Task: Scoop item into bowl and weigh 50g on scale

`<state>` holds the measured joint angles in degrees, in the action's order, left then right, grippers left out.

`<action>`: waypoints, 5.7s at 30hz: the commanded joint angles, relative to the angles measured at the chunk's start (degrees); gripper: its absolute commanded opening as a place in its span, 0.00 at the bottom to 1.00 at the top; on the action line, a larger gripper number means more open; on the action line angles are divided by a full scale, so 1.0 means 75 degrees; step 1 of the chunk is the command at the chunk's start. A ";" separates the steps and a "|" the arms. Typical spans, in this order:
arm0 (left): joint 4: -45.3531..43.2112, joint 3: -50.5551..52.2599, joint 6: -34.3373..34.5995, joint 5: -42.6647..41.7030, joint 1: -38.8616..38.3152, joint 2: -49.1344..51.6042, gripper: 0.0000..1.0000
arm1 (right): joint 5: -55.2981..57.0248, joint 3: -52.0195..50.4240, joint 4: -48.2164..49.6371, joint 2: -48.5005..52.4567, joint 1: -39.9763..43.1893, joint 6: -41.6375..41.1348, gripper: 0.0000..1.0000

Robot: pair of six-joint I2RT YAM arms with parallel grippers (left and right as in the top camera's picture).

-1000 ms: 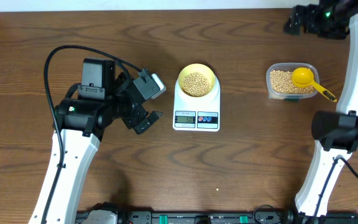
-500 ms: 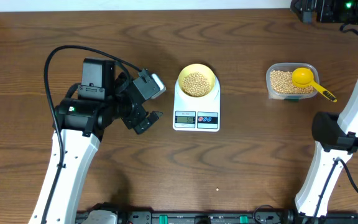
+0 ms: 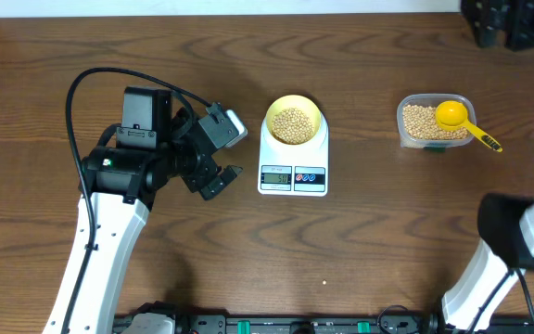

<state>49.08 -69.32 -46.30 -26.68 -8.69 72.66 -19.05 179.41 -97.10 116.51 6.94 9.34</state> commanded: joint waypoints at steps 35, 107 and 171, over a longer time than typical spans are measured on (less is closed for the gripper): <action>0.0017 0.0035 0.0070 -0.0070 0.0035 0.0041 0.98 | 0.1067 -1.4991 1.0733 -0.7603 0.0149 0.0988 0.99; 0.0017 0.0035 0.0070 -0.0070 0.0035 0.0041 0.97 | 0.1749 -2.3879 1.2429 -1.5498 -0.0539 -0.0242 0.99; -0.6426 0.5024 0.4619 0.2005 0.0035 -0.3966 0.97 | 0.1749 -2.3879 1.2429 -1.5498 -0.0539 -0.0242 0.99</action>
<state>5.89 -38.15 -16.01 -14.31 -8.62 47.07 -6.31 0.40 -3.60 0.67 3.22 8.12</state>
